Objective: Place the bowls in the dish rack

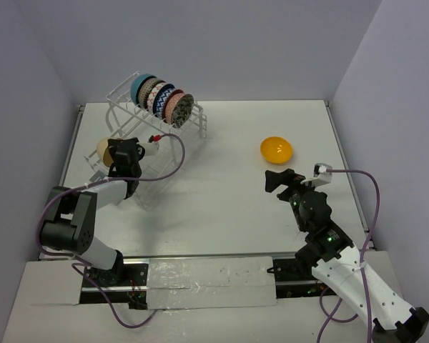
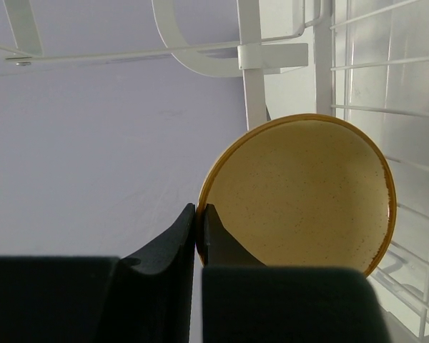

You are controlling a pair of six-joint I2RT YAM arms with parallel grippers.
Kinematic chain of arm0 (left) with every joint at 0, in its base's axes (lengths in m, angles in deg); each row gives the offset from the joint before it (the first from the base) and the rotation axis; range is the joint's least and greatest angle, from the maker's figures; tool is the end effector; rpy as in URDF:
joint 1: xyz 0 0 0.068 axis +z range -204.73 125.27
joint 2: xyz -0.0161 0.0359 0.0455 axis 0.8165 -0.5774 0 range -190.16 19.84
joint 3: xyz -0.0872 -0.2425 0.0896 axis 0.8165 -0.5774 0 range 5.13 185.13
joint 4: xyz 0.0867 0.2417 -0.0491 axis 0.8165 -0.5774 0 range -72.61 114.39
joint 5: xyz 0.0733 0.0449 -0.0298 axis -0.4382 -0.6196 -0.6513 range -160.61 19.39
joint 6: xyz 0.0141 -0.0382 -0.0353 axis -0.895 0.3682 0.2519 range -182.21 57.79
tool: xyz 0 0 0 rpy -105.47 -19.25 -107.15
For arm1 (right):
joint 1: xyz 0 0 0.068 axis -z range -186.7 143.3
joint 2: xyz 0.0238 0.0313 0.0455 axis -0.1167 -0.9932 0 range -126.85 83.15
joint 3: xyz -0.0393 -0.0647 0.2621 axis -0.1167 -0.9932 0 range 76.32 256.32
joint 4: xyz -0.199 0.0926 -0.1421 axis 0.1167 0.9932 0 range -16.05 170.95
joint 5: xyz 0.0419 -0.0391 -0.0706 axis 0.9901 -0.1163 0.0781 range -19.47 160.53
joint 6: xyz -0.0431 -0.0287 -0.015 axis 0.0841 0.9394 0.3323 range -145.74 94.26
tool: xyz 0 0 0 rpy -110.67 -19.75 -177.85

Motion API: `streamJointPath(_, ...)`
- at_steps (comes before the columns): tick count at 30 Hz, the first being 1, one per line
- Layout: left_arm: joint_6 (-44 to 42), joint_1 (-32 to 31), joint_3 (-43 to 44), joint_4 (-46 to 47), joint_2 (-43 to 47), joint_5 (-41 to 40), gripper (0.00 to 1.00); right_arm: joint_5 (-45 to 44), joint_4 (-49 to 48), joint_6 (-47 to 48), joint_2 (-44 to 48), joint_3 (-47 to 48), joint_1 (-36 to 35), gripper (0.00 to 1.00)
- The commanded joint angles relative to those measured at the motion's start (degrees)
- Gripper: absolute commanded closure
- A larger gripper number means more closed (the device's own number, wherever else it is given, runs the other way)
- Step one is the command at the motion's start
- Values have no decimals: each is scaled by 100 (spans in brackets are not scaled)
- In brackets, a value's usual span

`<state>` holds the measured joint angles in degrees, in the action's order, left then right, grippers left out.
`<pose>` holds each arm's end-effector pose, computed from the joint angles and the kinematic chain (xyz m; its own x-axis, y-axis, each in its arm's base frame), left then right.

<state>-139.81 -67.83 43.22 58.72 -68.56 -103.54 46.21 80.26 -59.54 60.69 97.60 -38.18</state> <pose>0.3113 -0.0527 0.1986 -0.3689 0.9275 -0.0603 0.1935 0.1401 0.9710 0.1167 0.0541 0.2554 -0.1634 0.4943 -0.8538 -0.0442 0.8609 0.5068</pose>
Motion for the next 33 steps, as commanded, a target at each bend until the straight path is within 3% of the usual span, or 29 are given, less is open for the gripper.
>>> streamJointPath(1, -686, -43, -38, 461, -98, -161, 100, -56, -130, -12, 40, -36, 46, 0)
streamJointPath(9, -844, -96, -196, 540, -143, -118, 98, -56, -138, -21, 40, -54, 55, 0)
streamJointPath(16, -581, -96, -223, -4, -107, -170, 93, 32, -173, -30, 13, -54, 64, 0)
streamJointPath(28, -642, -526, 76, -225, -555, -978, 100, 85, -200, -48, 92, -80, 72, 0)
streamJointPath(33, -800, -667, -152, 355, -573, -1137, 100, 111, -191, -56, 154, -89, 72, 0)
